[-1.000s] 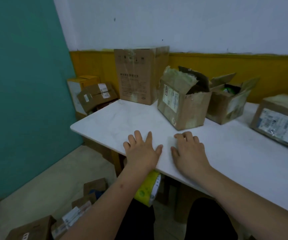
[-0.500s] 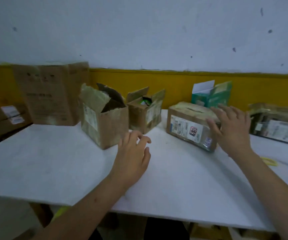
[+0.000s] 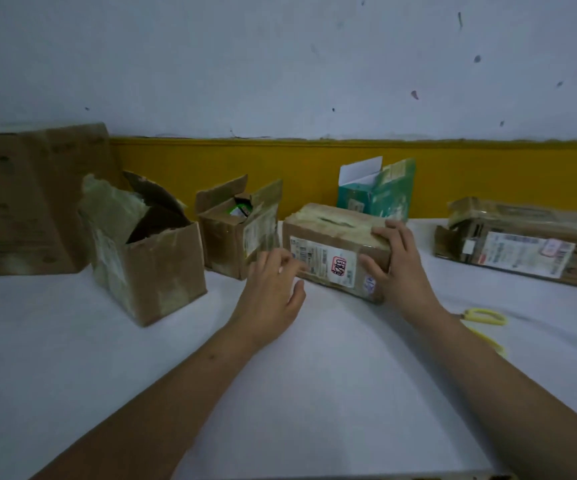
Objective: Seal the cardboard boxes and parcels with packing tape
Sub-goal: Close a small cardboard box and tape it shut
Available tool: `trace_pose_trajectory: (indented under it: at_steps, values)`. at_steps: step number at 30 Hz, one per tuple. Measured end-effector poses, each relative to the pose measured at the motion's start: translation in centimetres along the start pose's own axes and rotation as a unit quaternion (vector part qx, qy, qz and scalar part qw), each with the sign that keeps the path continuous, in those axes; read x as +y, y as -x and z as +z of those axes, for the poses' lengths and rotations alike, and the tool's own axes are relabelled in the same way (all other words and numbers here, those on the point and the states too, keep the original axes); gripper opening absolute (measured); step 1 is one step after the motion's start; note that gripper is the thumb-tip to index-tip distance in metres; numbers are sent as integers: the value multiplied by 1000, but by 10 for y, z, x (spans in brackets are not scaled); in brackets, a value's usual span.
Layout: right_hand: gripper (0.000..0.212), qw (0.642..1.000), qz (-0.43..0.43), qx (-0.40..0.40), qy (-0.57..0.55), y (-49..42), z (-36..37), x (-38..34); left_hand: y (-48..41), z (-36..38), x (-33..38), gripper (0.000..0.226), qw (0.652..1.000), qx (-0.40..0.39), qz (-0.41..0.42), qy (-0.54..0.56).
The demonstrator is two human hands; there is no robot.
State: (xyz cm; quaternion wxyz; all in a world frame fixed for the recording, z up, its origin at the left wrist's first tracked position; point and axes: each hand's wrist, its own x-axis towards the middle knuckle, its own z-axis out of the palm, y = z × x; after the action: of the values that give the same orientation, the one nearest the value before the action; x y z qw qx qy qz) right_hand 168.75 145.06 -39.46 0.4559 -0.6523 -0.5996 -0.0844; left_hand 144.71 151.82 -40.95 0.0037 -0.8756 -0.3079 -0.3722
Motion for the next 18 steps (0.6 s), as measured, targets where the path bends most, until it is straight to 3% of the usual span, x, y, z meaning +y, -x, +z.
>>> trace_pose_trajectory:
  at_steps: [3,6,9,11,13,15,18]
  values:
    - [64,998,-50,-37,15,-1,-1,11,-16,8,-3,37,998,45,-29,32]
    - [62,993,-78,-75,-46,-4,-10,18,-36,11,-8,59,993,73,-79,47]
    - [60,985,-69,-112,-113,-6,-17,19,-49,12,-17,61,996,77,-9,-49]
    - [59,982,-65,-115,-134,-7,-19,19,-55,7,-19,60,998,30,27,-53]
    - [58,982,-63,-113,-136,-7,-18,19,-68,-11,-14,59,998,-64,1,-23]
    - [58,984,-73,-104,-124,-7,-16,21,-93,-33,-2,56,982,-134,36,-125]
    - [59,985,-92,-97,-107,-6,-14,21,-125,-39,16,81,960,-227,86,-143]
